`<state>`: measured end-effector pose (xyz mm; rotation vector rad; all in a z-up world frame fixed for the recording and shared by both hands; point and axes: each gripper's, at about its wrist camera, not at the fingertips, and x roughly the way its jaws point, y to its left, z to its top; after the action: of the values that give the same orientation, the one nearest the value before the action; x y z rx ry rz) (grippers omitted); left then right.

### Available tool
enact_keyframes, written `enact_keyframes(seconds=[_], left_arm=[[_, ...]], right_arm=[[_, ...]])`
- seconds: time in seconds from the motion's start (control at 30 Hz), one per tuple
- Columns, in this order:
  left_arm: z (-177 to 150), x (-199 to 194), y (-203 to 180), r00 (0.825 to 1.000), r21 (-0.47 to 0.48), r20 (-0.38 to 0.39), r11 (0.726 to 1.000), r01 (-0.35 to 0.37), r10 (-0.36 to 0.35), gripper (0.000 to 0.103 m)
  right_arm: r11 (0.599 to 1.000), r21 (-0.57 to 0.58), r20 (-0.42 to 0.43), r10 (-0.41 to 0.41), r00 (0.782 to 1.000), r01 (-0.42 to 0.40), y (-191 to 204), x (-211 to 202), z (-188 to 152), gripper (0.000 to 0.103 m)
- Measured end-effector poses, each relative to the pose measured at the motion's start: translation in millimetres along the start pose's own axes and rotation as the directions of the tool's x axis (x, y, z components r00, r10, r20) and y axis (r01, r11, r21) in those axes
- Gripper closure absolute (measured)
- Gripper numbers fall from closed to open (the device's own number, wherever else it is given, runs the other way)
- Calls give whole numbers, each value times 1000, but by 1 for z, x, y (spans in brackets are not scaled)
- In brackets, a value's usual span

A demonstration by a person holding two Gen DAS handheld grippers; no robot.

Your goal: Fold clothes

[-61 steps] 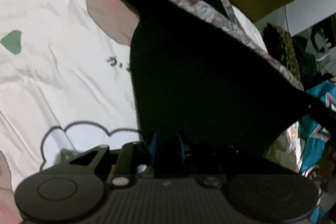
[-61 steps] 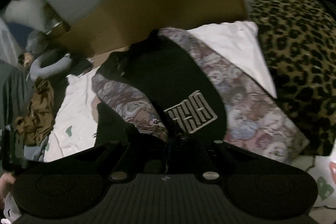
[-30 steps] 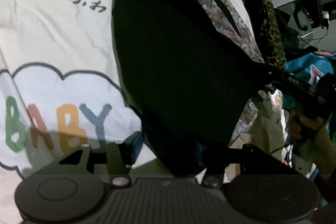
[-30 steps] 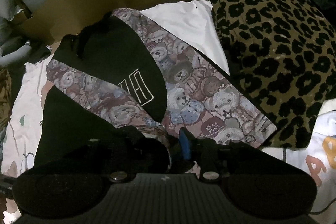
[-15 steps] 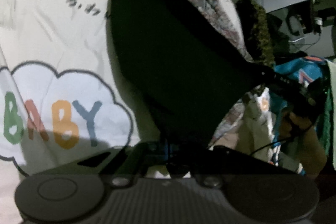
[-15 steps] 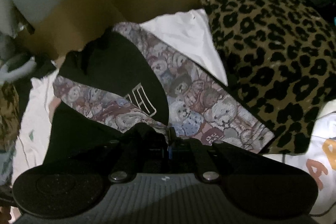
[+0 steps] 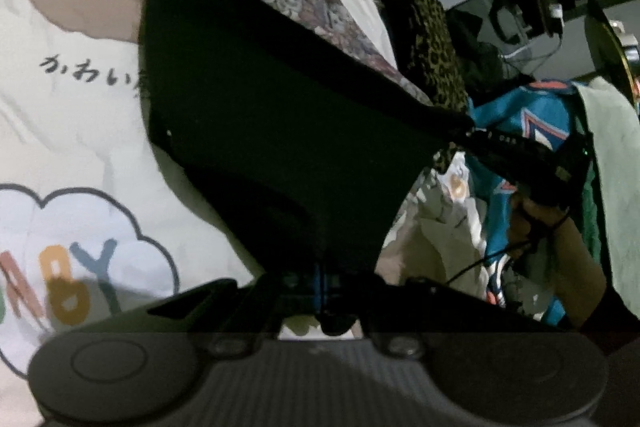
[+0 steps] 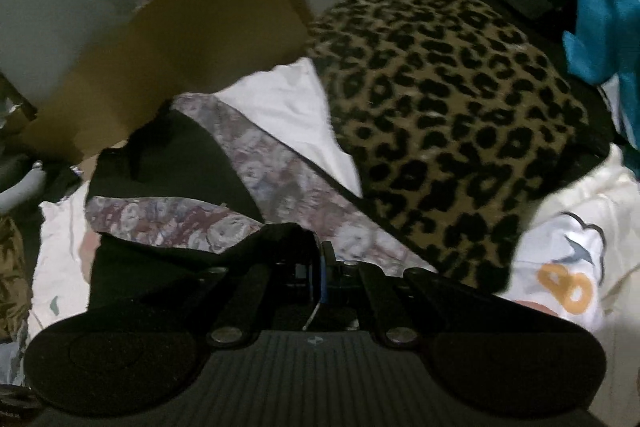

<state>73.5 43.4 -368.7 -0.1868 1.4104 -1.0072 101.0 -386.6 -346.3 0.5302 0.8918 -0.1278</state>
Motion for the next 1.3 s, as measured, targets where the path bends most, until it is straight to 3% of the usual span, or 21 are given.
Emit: enact_keyframes(seconds=[0.3, 0.47, 0.53, 0.6, 0.67, 1.03, 1.23, 1.27, 1.3], left_arm=[[3, 17, 6, 999, -23, -45, 1000, -5, 4, 101], [-2, 22, 10, 997, -24, -67, 999, -48, 46, 84], [-3, 23, 12, 996, -31, -72, 998, -46, 44, 80], [-3, 24, 13, 997, -42, -72, 998, -35, 32, 76], [-4, 26, 14, 996, -47, -79, 998, -32, 29, 76], [-10, 29, 15, 994, -55, -109, 998, -10, 4, 77], [-8, 31, 16, 995, -77, -103, 997, 1, -9, 84], [-8, 31, 17, 995, -81, -103, 997, 3, -12, 88], [-8, 31, 17, 994, -84, -104, 996, 8, -16, 93]], right_arm=[[1000, 10, -29, -7, 1000, 8, -13, 11, -14, 103], [999, -40, -39, -33, 999, 31, -10, 22, -16, 98], [998, -57, -39, -34, 999, 32, -10, 26, -13, 87], [995, -90, -28, -42, 999, 40, -7, 28, -11, 69], [991, -128, -14, -52, 999, 50, -3, 29, -9, 61], [962, -269, 22, -33, 999, 37, 12, 28, -3, 61], [953, -303, 39, -3, 999, 15, 18, 25, -2, 61], [952, -308, 44, 9, 999, 5, 19, 24, -2, 62], [950, -312, 49, 21, 999, -5, 19, 22, -2, 79]])
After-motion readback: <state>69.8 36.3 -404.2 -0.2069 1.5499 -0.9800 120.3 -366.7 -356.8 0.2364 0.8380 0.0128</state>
